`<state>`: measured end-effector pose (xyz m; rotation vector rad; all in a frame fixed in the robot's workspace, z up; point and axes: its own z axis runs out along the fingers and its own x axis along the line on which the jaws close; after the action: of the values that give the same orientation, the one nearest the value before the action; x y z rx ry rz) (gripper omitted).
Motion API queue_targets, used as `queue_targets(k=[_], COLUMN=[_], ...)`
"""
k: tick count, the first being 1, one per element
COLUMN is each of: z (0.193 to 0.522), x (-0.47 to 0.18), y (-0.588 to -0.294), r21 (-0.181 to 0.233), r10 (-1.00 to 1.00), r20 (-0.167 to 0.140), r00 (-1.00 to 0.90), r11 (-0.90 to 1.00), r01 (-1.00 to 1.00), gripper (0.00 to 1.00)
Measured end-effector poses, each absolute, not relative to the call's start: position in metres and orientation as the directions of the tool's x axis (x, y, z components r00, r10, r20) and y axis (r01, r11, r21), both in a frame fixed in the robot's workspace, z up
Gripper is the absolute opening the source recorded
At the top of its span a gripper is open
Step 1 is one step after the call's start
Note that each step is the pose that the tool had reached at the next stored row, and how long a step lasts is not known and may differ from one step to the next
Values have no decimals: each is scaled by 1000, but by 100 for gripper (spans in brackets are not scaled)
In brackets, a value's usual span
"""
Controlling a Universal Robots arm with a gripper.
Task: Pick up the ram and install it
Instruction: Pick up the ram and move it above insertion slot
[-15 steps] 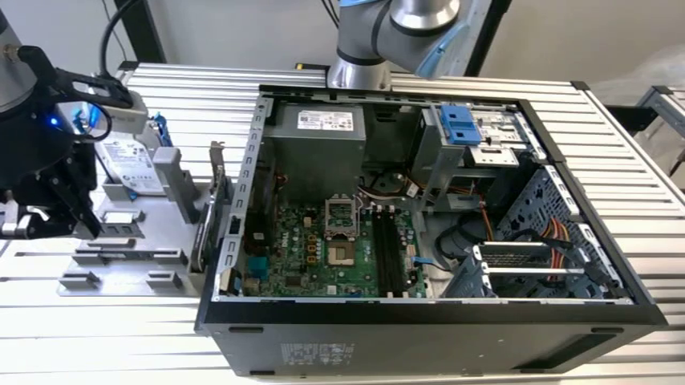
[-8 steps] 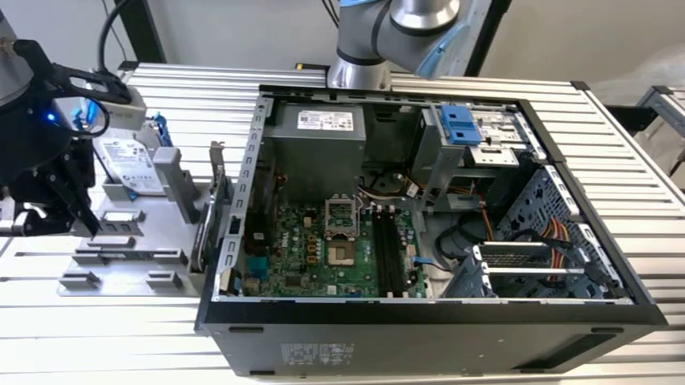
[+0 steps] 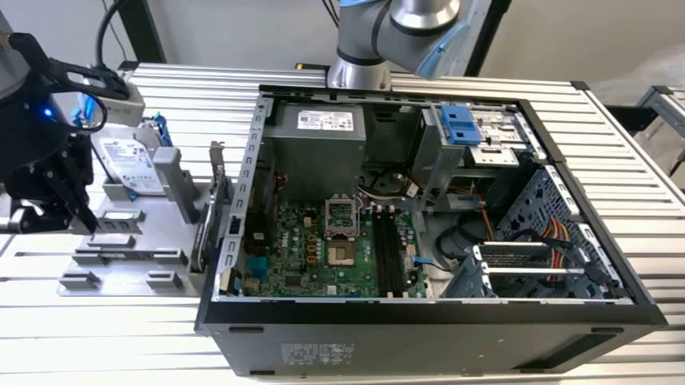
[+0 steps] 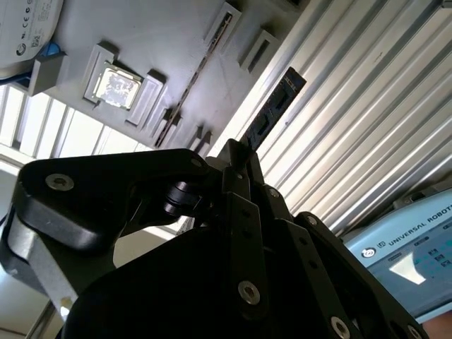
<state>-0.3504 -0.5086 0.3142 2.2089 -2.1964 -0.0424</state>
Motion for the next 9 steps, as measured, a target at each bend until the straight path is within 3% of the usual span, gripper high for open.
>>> queue_targets(k=[9], z=[317], x=[-350], y=[-509], r21=[38], r10=[-1000], r20=[-1], r00=[6], r11=[-6], r01=[-999], gripper=[0])
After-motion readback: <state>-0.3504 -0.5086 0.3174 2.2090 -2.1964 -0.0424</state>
